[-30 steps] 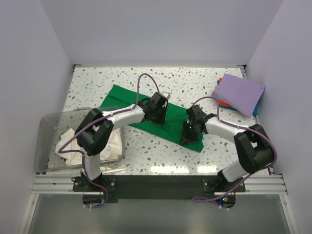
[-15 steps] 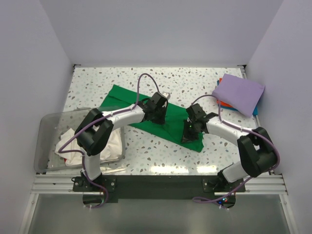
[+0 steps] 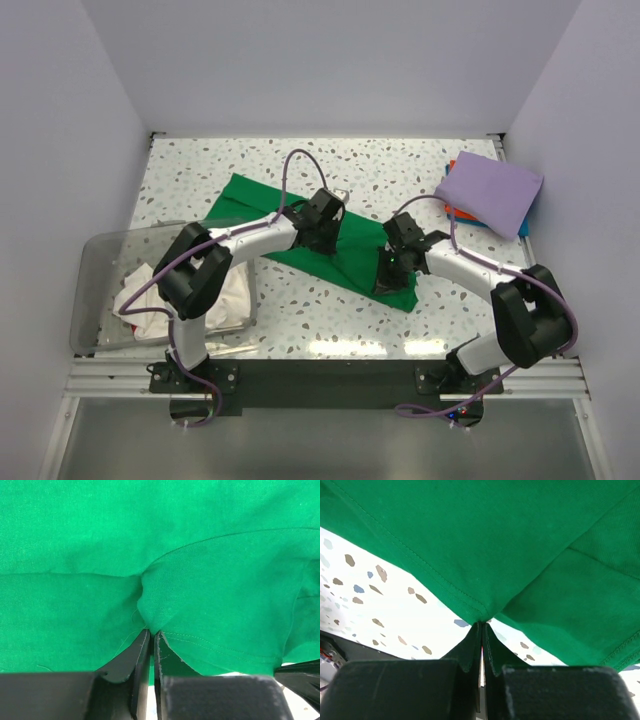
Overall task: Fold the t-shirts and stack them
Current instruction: Fold the tshirt
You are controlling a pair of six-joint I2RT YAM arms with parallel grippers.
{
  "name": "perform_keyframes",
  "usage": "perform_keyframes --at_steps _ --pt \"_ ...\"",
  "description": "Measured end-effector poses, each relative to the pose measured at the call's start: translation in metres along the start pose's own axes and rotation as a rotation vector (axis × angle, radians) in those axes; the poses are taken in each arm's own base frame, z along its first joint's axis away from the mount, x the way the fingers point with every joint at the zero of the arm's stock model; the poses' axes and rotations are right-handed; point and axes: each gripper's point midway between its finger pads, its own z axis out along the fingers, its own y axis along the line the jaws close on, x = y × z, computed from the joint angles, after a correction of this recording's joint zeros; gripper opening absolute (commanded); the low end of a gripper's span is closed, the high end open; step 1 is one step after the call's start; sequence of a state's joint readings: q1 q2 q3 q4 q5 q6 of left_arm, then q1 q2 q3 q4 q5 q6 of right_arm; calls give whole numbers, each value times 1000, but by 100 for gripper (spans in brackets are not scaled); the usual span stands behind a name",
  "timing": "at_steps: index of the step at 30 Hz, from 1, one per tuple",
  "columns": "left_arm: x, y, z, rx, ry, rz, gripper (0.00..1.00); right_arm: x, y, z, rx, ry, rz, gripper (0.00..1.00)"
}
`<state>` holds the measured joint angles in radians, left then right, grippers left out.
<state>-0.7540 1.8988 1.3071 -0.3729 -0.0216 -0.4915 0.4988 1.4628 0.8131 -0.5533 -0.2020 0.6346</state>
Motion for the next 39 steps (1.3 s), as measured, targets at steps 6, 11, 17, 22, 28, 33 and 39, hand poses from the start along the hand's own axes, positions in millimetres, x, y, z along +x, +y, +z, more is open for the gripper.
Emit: perform_keyframes --at_steps 6,11,17,22,28,33,39 --pt "1 1 -4 -7 18 17 61 5 -3 -4 19 24 -1 43" --pt "-29 -7 -15 17 -30 10 80 -21 4 -28 57 -41 -44 58" --pt "-83 35 -26 -13 -128 -69 90 -100 -17 -71 83 -251 7 59" --pt "-119 105 -23 -104 -181 -146 92 -129 -70 -80 168 -305 101 57" --pt "-121 176 1 -199 -149 -211 94 -147 -103 -60 206 -291 144 54" --pt "-112 221 16 -253 -111 -252 94 -159 -119 -45 218 -290 167 45" --pt "-115 256 20 -295 -116 -283 94 -170 -126 -33 218 -304 179 40"
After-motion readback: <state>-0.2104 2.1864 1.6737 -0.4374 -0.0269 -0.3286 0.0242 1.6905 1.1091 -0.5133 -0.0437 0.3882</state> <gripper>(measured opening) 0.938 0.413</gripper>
